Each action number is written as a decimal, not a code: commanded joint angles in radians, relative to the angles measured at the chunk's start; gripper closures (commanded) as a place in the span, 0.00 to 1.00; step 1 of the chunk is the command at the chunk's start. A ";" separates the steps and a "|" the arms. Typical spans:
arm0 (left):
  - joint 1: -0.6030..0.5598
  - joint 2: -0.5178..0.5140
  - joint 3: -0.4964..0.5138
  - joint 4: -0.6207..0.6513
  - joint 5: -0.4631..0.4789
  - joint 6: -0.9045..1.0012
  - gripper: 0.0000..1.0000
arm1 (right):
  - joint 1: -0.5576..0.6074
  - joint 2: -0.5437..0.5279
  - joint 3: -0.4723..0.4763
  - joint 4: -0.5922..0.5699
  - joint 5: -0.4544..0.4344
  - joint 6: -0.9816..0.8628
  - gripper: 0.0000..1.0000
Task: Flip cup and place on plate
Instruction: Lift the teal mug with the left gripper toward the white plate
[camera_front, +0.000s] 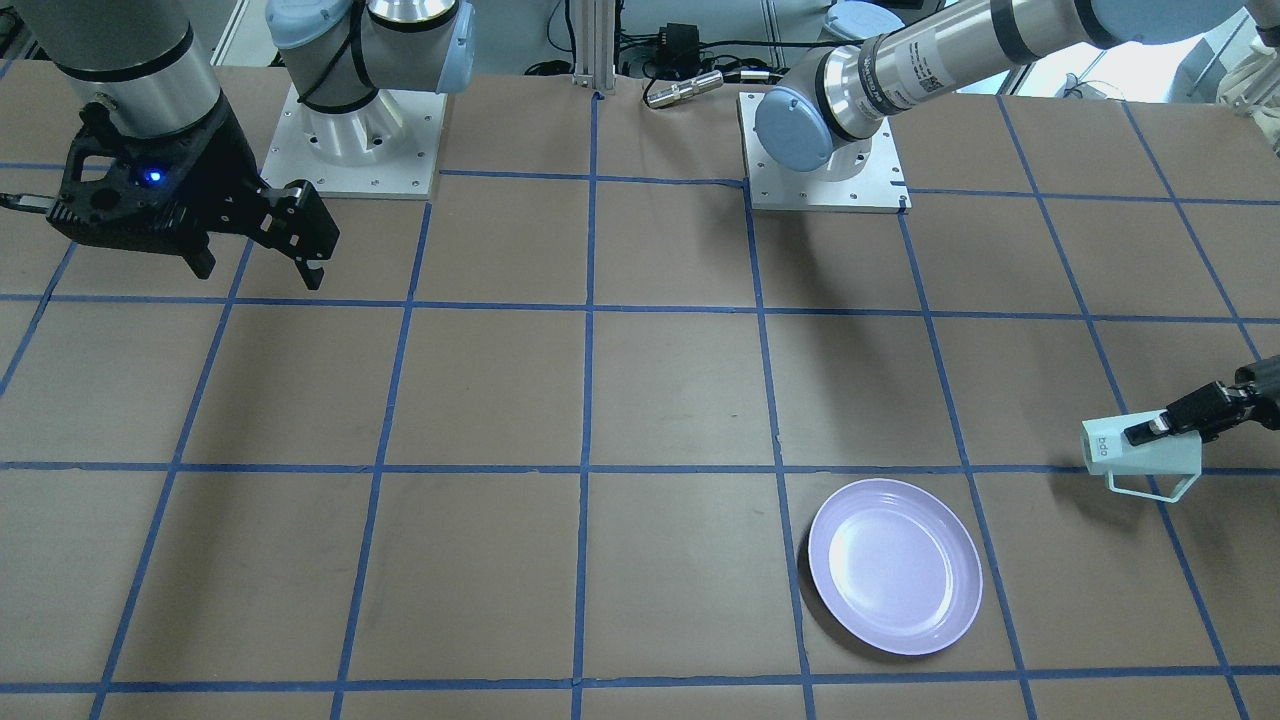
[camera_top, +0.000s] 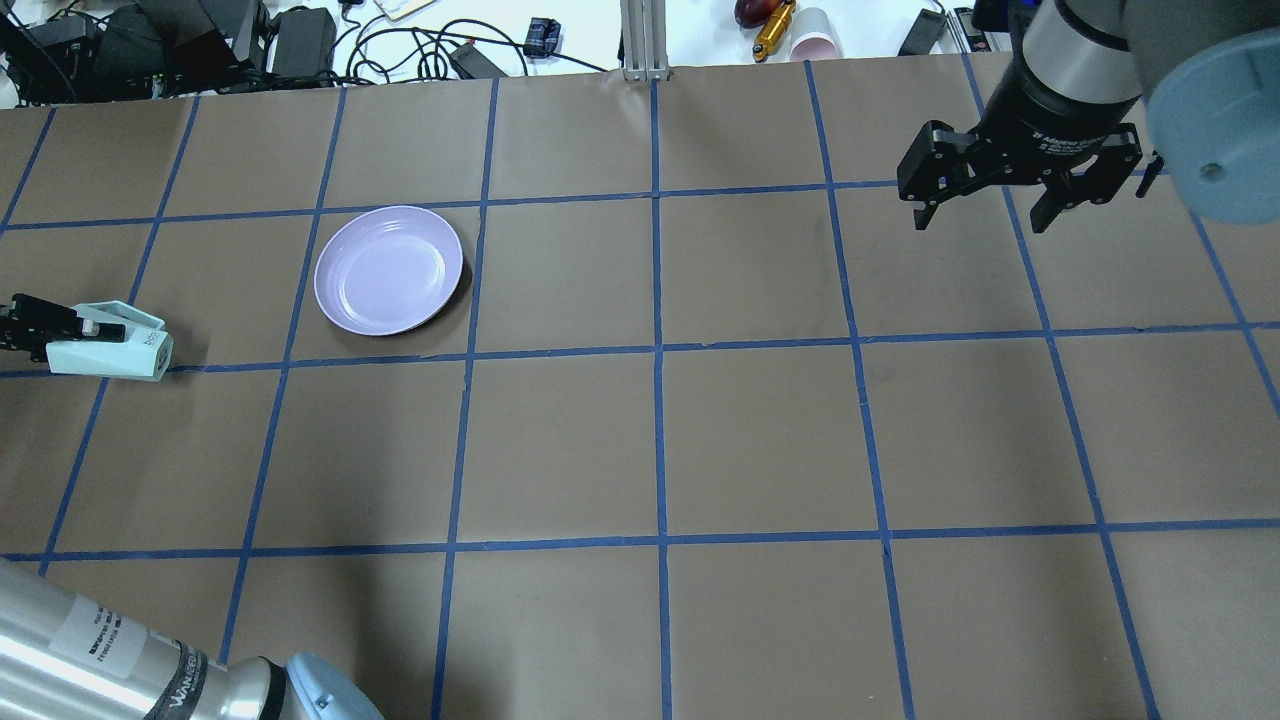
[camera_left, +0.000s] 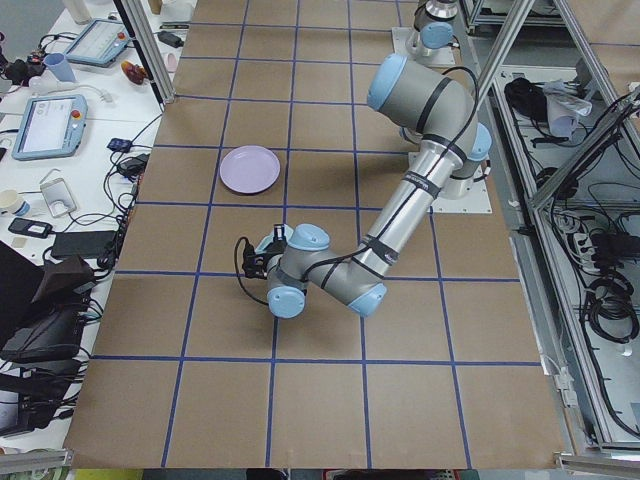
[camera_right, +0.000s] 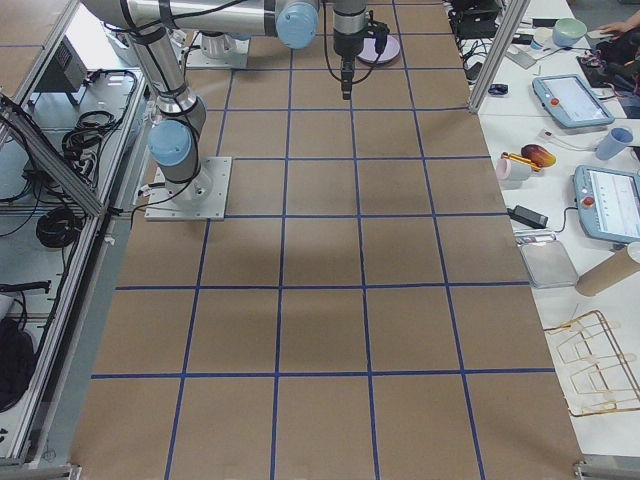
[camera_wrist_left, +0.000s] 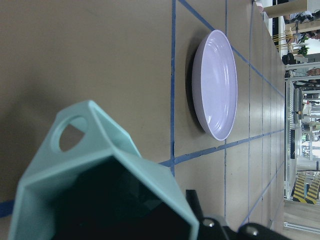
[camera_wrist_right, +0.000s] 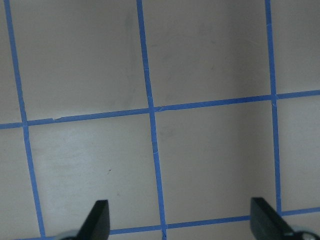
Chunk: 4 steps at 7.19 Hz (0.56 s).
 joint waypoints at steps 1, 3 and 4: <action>-0.047 0.054 -0.006 0.001 0.008 -0.049 1.00 | 0.000 0.000 0.000 0.000 -0.001 0.000 0.00; -0.097 0.098 -0.009 0.002 0.010 -0.089 1.00 | 0.000 0.001 0.000 0.000 -0.001 0.000 0.00; -0.128 0.123 -0.008 0.004 0.013 -0.133 1.00 | 0.000 0.000 0.000 0.000 0.001 0.000 0.00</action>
